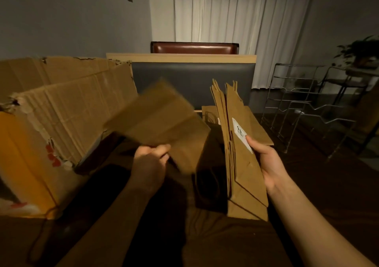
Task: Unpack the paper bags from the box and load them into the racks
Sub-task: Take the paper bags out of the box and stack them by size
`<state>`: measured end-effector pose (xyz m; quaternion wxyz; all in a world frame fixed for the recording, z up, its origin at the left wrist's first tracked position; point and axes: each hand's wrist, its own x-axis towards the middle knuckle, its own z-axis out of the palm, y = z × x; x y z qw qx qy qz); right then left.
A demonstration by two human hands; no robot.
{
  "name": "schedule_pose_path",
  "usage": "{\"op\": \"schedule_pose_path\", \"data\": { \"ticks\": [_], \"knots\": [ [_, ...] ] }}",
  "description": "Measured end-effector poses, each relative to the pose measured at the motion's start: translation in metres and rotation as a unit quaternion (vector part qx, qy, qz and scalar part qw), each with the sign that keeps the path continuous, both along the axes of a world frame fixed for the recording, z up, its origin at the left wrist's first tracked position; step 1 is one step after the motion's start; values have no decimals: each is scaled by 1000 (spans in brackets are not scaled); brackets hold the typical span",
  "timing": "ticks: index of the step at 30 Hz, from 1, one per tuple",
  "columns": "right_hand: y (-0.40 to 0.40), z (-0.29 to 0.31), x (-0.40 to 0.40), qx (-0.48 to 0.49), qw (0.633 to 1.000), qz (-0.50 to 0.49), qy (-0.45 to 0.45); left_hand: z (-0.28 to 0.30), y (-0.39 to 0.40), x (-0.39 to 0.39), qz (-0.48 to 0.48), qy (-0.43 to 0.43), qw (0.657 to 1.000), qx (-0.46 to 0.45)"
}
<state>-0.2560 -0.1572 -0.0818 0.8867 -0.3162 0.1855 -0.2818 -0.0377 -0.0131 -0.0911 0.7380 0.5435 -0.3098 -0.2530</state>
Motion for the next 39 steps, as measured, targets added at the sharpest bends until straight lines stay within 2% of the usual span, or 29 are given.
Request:
{"op": "schedule_pose_path", "data": {
  "ticks": [1, 3, 4, 8, 10, 12, 13, 15, 16, 19, 22, 24, 29, 32, 36, 39],
  "knots": [
    [1, -1, 2, -4, 1000, 8, -3, 2, 5, 1, -5, -76, 997, 3],
    [5, 0, 2, -11, 999, 25, -19, 4, 8, 5, -61, -55, 997, -3],
    [5, 1, 2, -18, 1000, 23, -9, 0, 7, 11, -41, -57, 997, 13],
    [12, -3, 11, -50, 998, 36, 30, -7, 9, 1, -31, -192, 979, 65],
    [13, -5, 15, -51, 998, 17, 43, -5, 6, -6, -18, -167, 984, 62],
    [13, -4, 16, -47, 998, -20, 43, 1, 3, -9, -10, -76, 995, 60],
    [12, -4, 17, -51, 997, -41, 43, 1, 2, -10, -22, -3, 999, 44],
    [12, -4, 18, -77, 993, -71, 53, 1, 2, -12, -81, 106, 991, 10],
    [14, -4, 19, -99, 990, -84, 63, 0, 2, -13, -100, 100, 990, 5],
    [18, -7, 25, -201, 967, -126, 95, -6, -4, -18, -117, 9, 993, 10],
    [25, -5, 31, -357, 909, -184, 107, -6, -5, -29, -119, -96, 988, 11],
    [35, 2, 32, -411, 882, -207, 98, 0, -1, -37, -106, -147, 983, -6],
    [48, 29, 28, -500, 835, -216, 81, 28, 15, -46, -101, -181, 976, -69],
    [59, 17, 21, -496, 830, -230, 109, 14, 23, -49, -82, -197, 977, -27],
    [75, -16, 17, -469, 851, -149, 185, -19, 25, -56, -74, -152, 984, 60],
    [73, -4, 16, -460, 856, -146, 183, -12, 14, -47, -76, -126, 986, 72]
  ]
}}
